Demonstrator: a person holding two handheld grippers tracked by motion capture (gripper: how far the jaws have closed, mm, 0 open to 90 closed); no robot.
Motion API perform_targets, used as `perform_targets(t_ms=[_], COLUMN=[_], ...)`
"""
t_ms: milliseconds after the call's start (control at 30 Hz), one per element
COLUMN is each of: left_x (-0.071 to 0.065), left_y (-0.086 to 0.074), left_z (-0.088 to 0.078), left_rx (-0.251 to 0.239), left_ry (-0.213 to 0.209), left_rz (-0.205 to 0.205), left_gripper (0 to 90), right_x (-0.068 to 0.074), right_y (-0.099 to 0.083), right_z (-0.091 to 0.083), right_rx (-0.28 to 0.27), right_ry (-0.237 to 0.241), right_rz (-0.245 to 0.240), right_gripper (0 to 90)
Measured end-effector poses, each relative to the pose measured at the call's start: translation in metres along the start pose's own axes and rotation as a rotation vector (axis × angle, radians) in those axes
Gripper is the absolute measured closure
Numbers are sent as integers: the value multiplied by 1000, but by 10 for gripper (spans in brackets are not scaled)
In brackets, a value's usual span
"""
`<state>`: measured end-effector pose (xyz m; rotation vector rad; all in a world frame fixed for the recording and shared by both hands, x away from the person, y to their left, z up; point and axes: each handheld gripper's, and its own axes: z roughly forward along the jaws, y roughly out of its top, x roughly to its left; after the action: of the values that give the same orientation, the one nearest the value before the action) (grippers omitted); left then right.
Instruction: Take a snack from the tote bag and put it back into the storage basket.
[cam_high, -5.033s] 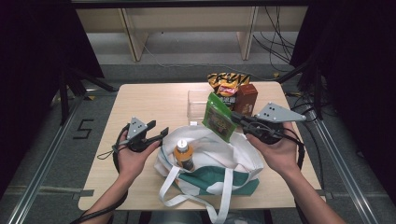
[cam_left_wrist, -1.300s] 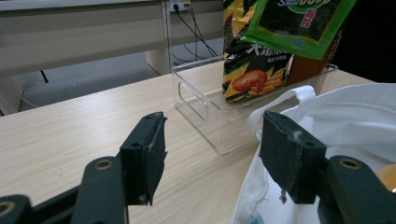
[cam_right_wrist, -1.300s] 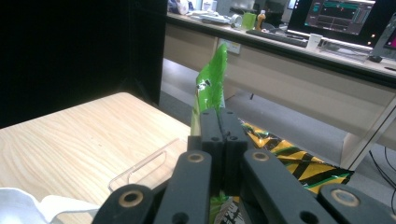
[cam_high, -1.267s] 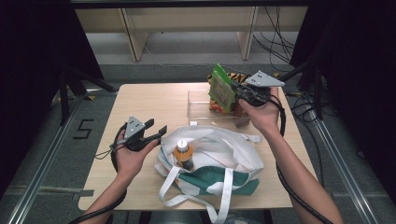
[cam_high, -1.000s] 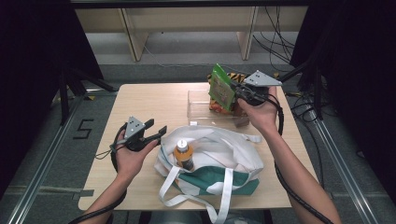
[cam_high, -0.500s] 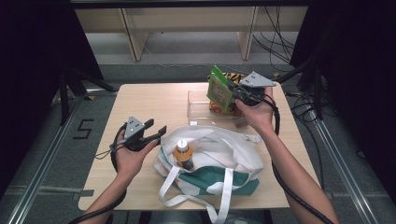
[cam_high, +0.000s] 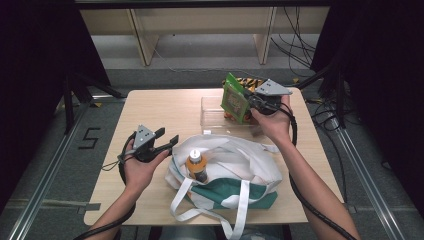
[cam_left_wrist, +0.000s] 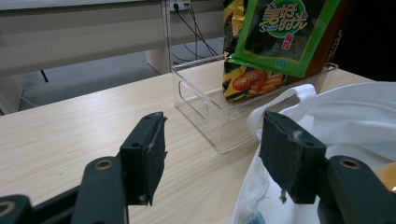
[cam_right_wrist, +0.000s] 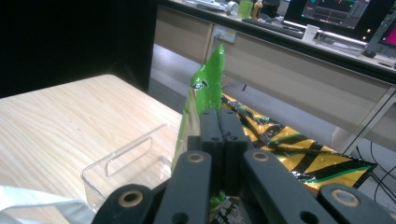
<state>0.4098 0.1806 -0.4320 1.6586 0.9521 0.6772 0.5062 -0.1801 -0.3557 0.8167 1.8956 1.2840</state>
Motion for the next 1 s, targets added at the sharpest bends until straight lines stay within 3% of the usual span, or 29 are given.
perform_targets(t_ms=[133, 233, 500, 567, 1000], left_x=[0, 0, 0, 0, 0], left_y=[-1, 0, 0, 0, -1], left_z=[0, 0, 0, -1, -1], left_rx=[0, 0, 0, 0, 4], left_ry=[-2, -1, 0, 1, 2], left_rz=[0, 2, 0, 0, 0], left_gripper=[399, 399, 399, 399, 399], right_x=[1, -2, 0, -1, 2], right_y=[-5, -5, 2, 3, -3], right_z=[1, 2, 3, 5, 17], right_rx=[19, 0, -12, -18, 2], right_ry=[11, -6, -10, -10, -18], right_rz=[25, 3, 13, -8, -16], right_gripper=[900, 900, 900, 900, 900])
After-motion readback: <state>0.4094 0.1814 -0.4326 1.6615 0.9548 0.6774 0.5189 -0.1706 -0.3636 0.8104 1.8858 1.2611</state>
